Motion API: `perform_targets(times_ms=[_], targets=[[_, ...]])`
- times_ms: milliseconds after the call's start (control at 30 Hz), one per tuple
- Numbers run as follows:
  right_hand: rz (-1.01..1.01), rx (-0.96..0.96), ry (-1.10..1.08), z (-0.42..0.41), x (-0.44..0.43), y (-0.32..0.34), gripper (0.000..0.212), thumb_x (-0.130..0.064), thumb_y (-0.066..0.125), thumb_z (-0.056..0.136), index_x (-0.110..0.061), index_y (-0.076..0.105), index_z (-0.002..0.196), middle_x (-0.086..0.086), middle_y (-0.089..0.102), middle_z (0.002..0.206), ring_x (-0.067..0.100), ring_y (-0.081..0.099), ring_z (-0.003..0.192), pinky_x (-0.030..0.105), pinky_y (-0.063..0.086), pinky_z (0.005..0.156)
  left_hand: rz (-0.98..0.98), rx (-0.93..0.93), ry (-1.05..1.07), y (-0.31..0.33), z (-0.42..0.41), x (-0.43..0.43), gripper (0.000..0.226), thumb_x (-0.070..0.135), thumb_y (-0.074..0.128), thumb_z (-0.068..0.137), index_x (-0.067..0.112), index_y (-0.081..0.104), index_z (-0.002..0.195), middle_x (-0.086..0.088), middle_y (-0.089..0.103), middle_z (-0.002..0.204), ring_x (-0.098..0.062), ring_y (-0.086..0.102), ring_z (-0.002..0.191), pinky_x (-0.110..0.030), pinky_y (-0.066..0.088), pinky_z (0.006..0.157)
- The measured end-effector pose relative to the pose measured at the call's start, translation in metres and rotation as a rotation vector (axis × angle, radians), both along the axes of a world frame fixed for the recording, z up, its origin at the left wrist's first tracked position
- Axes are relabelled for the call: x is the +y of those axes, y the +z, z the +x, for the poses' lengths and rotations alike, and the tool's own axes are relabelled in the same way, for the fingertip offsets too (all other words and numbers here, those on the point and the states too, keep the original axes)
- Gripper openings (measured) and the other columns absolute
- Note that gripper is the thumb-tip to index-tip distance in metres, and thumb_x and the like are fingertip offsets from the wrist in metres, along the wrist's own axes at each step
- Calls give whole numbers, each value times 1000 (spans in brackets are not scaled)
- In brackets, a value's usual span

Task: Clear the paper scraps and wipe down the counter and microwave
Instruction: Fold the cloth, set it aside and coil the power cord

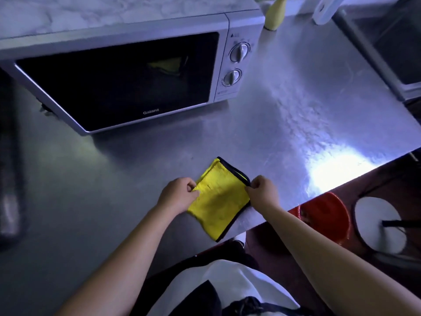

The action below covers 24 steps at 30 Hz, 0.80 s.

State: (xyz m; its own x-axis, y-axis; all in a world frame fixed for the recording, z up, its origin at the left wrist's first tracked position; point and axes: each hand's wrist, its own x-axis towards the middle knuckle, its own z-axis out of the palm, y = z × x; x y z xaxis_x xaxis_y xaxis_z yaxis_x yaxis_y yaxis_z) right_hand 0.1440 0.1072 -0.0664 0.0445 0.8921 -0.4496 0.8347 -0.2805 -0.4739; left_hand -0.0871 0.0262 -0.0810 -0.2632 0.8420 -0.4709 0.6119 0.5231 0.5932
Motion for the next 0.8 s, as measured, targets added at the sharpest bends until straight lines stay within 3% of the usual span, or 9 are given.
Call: perform_targets(times_ms=[133, 333, 567, 700, 800], targets=[[5, -15, -69, -3, -7, -1, 14, -9, 59, 83, -19, 54, 92, -1, 60, 83, 26, 58, 80, 34, 47, 65, 83, -27, -22, 7, 10, 32, 28, 37, 69, 86, 25, 67, 111, 8, 64, 94, -19, 63, 92, -31, 51, 81], [42, 84, -44, 5, -12, 2, 15, -10, 61, 89, -15, 69, 99, -3, 65, 92, 22, 62, 89, 31, 45, 72, 141, -2, -82, 6, 33, 74, 35, 33, 72, 84, 20, 65, 115, 1, 63, 101, -24, 60, 94, -32, 47, 76], [93, 150, -7, 11, -4, 7, 10, -16, 64, 93, -14, 73, 95, -3, 67, 86, 17, 62, 83, 25, 40, 65, 219, -38, -20, -2, 33, 80, 8, 24, 68, 88, 20, 66, 94, 0, 63, 94, -24, 61, 87, -30, 46, 70], [81, 173, -23, 8, 5, 8, 8, -13, 61, 93, -16, 68, 95, 1, 68, 89, 20, 62, 78, 24, 41, 62, 281, -95, 61, -2, 30, 75, 6, 26, 65, 92, 21, 62, 95, 3, 66, 93, -19, 62, 84, -30, 49, 70], [74, 161, -20, 4, 11, 6, 12, -9, 59, 92, -11, 68, 100, 5, 68, 95, 25, 63, 84, 28, 43, 68, 313, -82, 78, 2, 32, 78, 8, 23, 63, 93, 18, 64, 99, 1, 66, 97, -20, 62, 88, -28, 47, 69]])
